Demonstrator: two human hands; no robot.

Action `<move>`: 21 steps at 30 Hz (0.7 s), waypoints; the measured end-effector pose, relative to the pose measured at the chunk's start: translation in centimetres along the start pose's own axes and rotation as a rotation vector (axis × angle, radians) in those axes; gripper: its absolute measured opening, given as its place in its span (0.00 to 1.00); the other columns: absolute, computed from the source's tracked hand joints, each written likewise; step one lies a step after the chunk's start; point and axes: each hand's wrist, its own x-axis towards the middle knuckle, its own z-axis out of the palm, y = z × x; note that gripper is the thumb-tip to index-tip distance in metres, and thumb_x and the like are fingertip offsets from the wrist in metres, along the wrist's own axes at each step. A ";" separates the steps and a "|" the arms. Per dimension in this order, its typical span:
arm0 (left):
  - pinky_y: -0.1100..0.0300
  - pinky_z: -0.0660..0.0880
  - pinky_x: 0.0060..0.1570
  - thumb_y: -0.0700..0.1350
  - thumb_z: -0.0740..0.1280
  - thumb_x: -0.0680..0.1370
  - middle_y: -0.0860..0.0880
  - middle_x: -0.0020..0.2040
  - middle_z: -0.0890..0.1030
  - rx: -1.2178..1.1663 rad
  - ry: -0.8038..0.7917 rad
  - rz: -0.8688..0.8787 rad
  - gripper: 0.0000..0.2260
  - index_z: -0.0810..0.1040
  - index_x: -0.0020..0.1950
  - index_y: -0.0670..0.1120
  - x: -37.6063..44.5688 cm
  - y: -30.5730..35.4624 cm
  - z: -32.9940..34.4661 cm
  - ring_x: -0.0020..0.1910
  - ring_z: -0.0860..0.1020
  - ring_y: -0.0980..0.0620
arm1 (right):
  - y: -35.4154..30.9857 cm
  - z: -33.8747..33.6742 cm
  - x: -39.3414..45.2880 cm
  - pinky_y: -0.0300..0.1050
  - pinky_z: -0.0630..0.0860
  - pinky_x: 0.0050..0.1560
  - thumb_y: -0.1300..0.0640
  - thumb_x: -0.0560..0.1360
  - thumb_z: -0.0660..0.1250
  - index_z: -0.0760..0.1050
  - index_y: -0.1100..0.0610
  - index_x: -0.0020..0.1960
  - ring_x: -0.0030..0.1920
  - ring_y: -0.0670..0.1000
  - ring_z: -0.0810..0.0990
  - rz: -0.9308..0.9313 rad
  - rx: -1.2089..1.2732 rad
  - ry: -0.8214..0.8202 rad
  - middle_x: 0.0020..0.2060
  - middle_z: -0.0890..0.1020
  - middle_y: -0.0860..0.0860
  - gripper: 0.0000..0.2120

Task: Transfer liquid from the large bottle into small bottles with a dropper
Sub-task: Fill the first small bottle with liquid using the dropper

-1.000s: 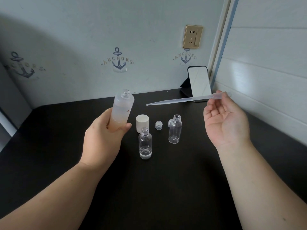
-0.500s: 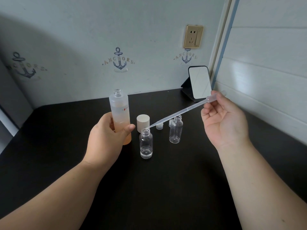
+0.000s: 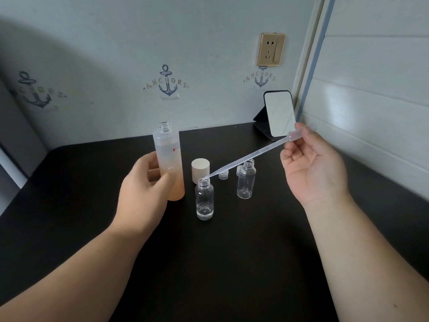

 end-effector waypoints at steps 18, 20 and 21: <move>0.72 0.70 0.36 0.56 0.74 0.73 0.72 0.44 0.79 0.237 -0.384 0.312 0.17 0.80 0.61 0.57 -2.1 1.0 0.3 0.36 0.77 0.56 | 0.2 -0.2 0.2 0.39 0.75 0.38 0.60 0.72 0.73 0.84 0.58 0.45 0.35 0.48 0.78 -0.030 -0.017 -0.008 0.36 0.82 0.52 0.03; 0.72 0.70 0.36 0.58 0.75 0.72 0.73 0.43 0.78 0.274 -0.431 0.302 0.17 0.78 0.58 0.60 -1.9 0.9 0.5 0.37 0.76 0.59 | 0.2 -0.2 0.3 0.39 0.75 0.38 0.60 0.72 0.74 0.84 0.58 0.45 0.35 0.48 0.78 -0.030 -0.020 -0.010 0.36 0.82 0.52 0.03; 0.72 0.70 0.36 0.58 0.76 0.71 0.74 0.42 0.77 0.296 -0.444 0.301 0.16 0.78 0.57 0.60 -1.8 0.8 0.7 0.37 0.76 0.59 | 0.2 -0.2 0.3 0.39 0.75 0.38 0.60 0.72 0.74 0.84 0.58 0.44 0.35 0.48 0.78 -0.029 -0.022 -0.011 0.36 0.82 0.52 0.03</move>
